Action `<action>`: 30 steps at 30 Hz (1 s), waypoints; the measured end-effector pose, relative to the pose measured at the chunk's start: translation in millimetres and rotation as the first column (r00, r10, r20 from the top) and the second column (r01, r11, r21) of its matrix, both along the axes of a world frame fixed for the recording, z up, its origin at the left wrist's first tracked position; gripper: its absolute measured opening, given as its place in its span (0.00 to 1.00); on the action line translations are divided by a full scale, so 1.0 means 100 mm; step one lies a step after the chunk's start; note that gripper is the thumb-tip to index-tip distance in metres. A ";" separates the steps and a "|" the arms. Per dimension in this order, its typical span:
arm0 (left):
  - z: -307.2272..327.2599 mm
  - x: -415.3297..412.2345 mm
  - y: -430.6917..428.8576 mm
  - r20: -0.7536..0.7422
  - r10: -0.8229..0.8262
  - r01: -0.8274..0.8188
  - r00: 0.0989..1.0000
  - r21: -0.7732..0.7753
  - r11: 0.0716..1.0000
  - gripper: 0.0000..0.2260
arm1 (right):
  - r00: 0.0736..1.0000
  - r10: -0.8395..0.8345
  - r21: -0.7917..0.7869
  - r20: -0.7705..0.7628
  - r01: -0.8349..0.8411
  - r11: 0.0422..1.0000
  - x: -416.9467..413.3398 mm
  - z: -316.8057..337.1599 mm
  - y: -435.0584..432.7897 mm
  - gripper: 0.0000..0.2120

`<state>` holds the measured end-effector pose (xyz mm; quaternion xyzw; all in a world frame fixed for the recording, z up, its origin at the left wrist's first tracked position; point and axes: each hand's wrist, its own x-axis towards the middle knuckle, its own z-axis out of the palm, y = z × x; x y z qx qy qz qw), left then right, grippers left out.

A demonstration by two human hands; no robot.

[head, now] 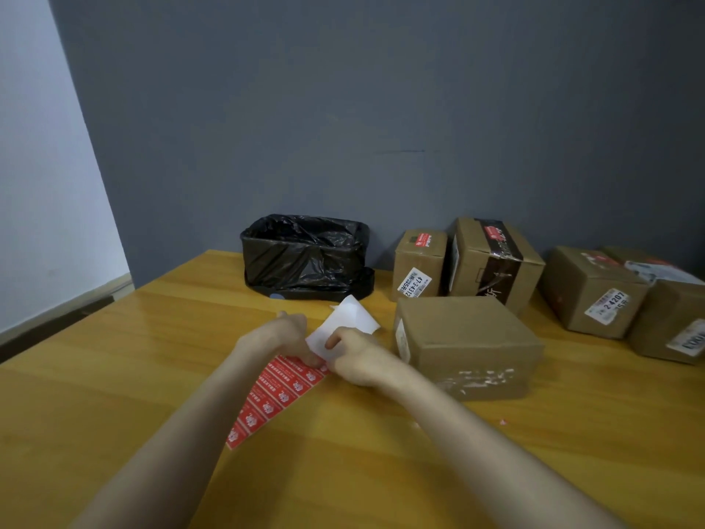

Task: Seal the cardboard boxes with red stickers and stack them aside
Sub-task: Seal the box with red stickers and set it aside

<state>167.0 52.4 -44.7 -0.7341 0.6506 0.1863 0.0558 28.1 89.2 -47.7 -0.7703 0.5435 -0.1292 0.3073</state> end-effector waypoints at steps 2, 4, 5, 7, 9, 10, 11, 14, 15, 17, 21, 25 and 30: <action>-0.02 0.02 0.03 -0.054 0.040 -0.040 0.998 -0.002 0.999 0.28 | 1.000 0.003 -0.039 0.018 -0.002 0.999 -0.02 -0.07 0.03 0.20; -0.04 0.04 0.06 -0.160 0.079 -0.083 0.984 -0.021 0.996 0.30 | 0.999 0.007 -0.064 0.040 -0.005 0.998 -0.03 -0.14 0.06 0.21; -0.05 0.04 0.09 -0.218 0.095 -0.105 0.971 -0.033 0.994 0.30 | 0.998 0.005 -0.071 0.057 -0.001 0.997 -0.03 -0.17 0.07 0.21; -0.08 0.07 0.12 -0.300 0.098 -0.126 0.949 -0.073 0.989 0.29 | 0.995 -0.006 -0.088 0.095 0.014 0.996 -0.04 -0.22 0.09 0.22; -0.13 0.13 0.14 -0.407 0.081 -0.126 0.910 -0.087 0.988 0.25 | 0.993 -0.017 -0.111 0.119 0.030 0.993 -0.05 -0.26 0.10 0.22; -0.16 0.18 0.16 -0.486 0.075 -0.130 0.871 -0.080 0.988 0.23 | 0.993 -0.018 -0.121 0.121 0.032 0.992 -0.05 -0.27 0.10 0.22; -0.17 0.23 0.18 -0.570 0.071 -0.138 0.818 -0.075 0.988 0.20 | 0.993 -0.013 -0.131 0.119 0.028 0.991 -0.06 -0.29 0.10 0.22; -0.16 0.39 0.23 -0.727 0.087 -0.161 0.681 -0.033 0.986 0.12 | 0.993 0.025 -0.150 0.115 -0.007 0.989 -0.06 -0.34 0.12 0.22; -0.14 0.43 0.24 -0.743 0.096 -0.159 0.662 -0.014 0.987 0.11 | 0.993 0.038 -0.159 0.115 -0.019 0.987 -0.06 -0.36 0.12 0.22; -0.13 0.48 0.25 -0.735 0.113 -0.171 0.668 -0.003 0.985 0.09 | 0.992 0.048 -0.198 0.113 -0.024 0.980 -0.04 -0.40 0.13 0.20; -0.12 0.39 0.30 -0.785 0.145 -0.306 0.603 -0.059 0.950 0.07 | 0.975 -0.049 -0.440 0.217 0.142 0.887 0.02 -0.48 0.15 0.14; -0.11 0.26 0.39 -0.898 0.120 -0.370 0.424 -0.051 0.928 0.08 | 0.970 0.040 -0.598 0.240 0.116 0.793 0.02 -0.51 0.20 0.16; -0.07 0.20 0.44 -0.945 0.086 -0.305 0.316 -0.015 0.952 0.09 | 0.956 0.126 -0.646 0.265 0.079 0.759 0.04 -0.53 0.24 0.18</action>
